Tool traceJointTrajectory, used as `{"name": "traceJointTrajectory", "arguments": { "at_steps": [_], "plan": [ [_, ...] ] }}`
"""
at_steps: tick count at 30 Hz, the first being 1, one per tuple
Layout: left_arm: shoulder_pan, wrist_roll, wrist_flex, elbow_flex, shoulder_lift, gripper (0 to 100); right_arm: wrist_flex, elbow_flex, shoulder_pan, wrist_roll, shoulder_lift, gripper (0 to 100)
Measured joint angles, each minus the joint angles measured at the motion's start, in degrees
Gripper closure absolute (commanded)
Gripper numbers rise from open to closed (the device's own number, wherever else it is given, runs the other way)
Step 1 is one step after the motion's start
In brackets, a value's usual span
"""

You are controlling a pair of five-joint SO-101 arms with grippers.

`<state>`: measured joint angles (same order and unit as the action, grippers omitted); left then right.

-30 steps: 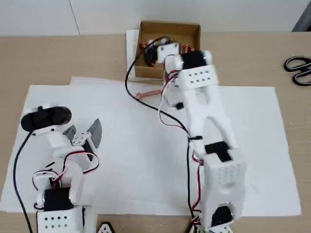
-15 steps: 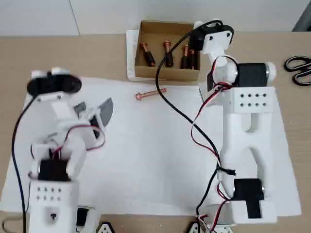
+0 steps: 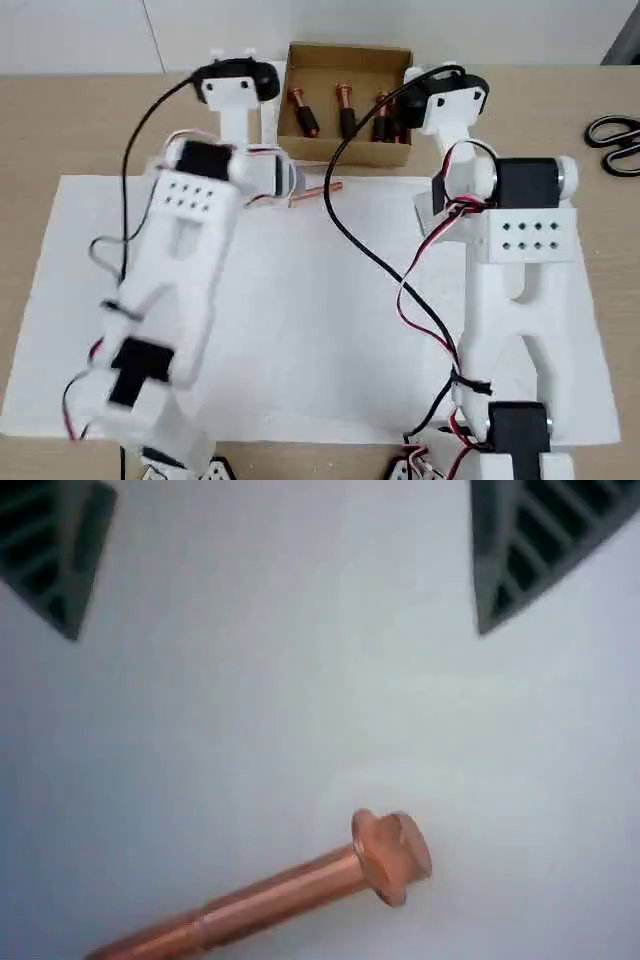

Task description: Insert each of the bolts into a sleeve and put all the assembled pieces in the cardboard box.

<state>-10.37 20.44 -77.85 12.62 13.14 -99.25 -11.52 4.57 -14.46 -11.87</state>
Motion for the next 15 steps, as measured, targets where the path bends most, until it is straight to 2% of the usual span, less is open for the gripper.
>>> {"name": "traceJointTrajectory", "arguments": {
  "at_steps": [5, 11, 15],
  "plan": [
    [0.0, 2.2, -0.2, 9.1, 10.4, 76, 0.0, 0.0, 0.0, 0.0, -0.1, 99.5],
    [0.0, 2.2, -0.7, 11.3, 15.4, 76, 0.0, 0.0, 0.0, 0.0, -0.1, 99.5],
    [-0.8, -7.5, 0.4, 12.3, 18.3, 76, 0.0, 0.0, 0.0, 0.0, -0.1, 99.5]
  ]
}}
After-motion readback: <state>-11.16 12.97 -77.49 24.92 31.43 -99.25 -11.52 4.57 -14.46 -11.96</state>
